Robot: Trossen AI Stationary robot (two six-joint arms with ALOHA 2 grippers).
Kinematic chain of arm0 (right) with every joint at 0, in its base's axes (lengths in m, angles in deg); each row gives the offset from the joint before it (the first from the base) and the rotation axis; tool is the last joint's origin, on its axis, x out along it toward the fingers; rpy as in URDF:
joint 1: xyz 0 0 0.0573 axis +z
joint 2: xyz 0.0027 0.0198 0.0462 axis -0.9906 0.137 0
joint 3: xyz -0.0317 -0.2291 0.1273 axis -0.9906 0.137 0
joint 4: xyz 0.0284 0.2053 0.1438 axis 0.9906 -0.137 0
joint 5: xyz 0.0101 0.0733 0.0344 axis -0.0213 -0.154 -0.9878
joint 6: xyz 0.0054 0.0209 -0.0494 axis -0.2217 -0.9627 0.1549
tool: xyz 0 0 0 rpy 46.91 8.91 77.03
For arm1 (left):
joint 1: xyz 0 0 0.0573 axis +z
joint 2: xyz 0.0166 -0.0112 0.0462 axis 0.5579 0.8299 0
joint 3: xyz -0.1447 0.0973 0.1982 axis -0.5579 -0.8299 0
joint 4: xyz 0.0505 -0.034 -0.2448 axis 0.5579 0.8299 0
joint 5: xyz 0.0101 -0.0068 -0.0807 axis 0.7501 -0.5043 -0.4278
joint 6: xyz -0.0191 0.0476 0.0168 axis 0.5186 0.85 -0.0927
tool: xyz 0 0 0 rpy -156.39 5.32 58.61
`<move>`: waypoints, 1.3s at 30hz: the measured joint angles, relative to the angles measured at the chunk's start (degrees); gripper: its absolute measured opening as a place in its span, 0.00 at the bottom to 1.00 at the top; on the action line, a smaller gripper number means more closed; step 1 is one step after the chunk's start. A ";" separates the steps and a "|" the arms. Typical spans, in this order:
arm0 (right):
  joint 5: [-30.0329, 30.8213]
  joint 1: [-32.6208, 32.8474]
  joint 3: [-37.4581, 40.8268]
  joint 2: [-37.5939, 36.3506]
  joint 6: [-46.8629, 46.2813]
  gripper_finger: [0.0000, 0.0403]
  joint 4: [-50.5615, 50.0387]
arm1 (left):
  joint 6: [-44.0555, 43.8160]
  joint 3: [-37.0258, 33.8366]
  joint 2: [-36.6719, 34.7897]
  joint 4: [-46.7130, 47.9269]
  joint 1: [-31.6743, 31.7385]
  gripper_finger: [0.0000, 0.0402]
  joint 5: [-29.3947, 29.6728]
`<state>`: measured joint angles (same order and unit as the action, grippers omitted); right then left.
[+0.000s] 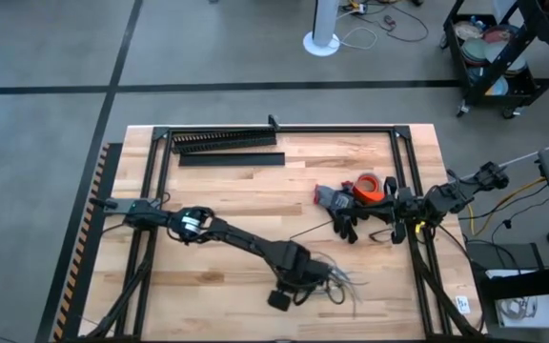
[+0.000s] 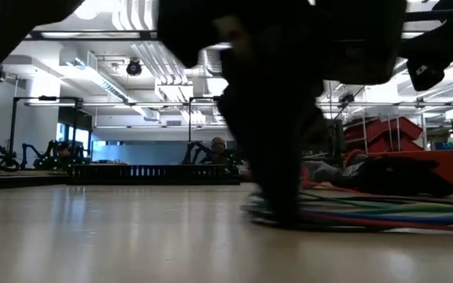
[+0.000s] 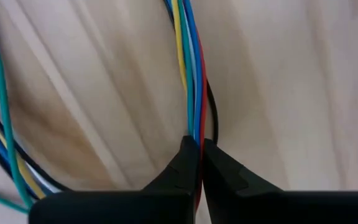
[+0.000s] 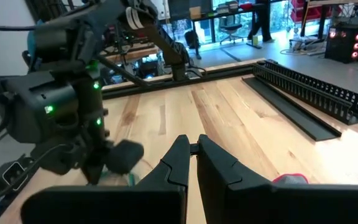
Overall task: Ziptie cables
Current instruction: Wrap the black zip tie on the cable
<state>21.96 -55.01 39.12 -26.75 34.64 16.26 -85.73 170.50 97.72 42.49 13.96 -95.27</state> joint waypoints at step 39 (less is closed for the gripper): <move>6.68 2.12 10.01 34.52 -9.74 0.00 34.80 | -35.87 -53.45 -24.57 -65.18 -13.03 0.50 41.21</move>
<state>28.64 -52.89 49.14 7.78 24.90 51.05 -121.60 117.04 73.14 -22.69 0.93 -54.06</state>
